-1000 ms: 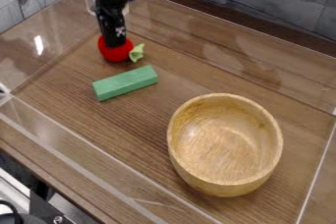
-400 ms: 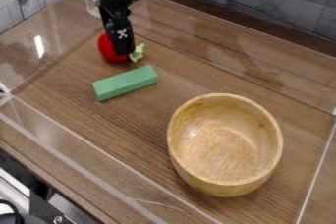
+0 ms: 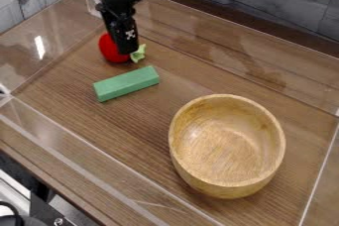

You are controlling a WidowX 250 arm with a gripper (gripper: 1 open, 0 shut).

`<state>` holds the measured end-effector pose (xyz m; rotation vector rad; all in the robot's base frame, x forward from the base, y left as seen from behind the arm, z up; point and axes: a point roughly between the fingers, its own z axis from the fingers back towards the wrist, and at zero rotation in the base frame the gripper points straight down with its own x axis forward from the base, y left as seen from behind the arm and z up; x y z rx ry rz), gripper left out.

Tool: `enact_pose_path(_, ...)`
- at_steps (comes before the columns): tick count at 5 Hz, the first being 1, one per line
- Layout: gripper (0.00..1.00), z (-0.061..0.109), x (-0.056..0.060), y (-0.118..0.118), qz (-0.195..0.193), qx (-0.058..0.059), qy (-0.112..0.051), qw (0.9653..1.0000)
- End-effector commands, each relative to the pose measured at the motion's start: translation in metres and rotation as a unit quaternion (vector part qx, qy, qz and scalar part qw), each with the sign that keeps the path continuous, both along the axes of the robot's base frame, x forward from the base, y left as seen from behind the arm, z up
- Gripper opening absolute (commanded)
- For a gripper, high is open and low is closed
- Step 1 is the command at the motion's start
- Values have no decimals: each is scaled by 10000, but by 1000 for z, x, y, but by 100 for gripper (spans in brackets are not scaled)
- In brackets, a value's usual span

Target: Move the red fruit to the left

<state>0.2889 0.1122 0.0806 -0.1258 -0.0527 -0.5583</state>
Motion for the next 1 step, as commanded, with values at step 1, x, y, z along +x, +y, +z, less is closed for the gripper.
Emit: enact_pose_path(1, 0, 24, 11, 8, 317, 94, -300, 9990)
